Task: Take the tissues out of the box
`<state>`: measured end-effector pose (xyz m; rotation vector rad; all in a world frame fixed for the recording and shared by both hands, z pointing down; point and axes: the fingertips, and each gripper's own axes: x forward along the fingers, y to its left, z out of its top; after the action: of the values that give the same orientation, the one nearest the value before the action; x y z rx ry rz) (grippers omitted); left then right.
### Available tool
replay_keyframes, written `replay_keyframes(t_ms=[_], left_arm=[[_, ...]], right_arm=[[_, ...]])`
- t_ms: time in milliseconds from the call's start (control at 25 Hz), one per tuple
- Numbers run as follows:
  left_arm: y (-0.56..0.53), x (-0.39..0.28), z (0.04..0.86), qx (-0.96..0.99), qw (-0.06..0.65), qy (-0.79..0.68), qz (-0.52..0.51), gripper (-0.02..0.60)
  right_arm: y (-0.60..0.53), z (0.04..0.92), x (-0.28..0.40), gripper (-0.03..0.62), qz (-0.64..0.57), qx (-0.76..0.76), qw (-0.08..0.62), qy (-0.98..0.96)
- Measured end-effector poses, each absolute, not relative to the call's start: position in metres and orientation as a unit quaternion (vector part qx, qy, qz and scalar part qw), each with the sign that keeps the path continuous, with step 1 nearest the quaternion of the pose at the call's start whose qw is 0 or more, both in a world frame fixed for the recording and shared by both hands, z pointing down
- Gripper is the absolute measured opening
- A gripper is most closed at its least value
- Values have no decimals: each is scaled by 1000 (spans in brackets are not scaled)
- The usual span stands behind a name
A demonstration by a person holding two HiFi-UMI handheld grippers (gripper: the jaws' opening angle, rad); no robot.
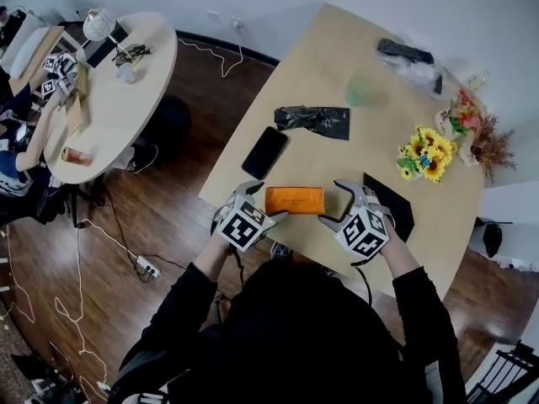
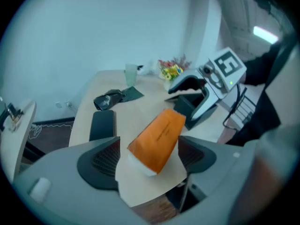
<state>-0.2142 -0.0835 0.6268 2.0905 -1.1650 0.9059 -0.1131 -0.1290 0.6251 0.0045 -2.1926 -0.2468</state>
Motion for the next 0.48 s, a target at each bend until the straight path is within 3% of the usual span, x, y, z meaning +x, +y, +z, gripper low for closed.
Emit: replay_keyframes(t_ms=[240,480], left_arm=[[-103,-180,555,811,255,-477,226,361],[-127,-123,500,825,203,-508,142,284]], right_arm=[[-154,554,-63,288,-27,122,349,-929],[-154,495,-12,240,44,203,227,-951]])
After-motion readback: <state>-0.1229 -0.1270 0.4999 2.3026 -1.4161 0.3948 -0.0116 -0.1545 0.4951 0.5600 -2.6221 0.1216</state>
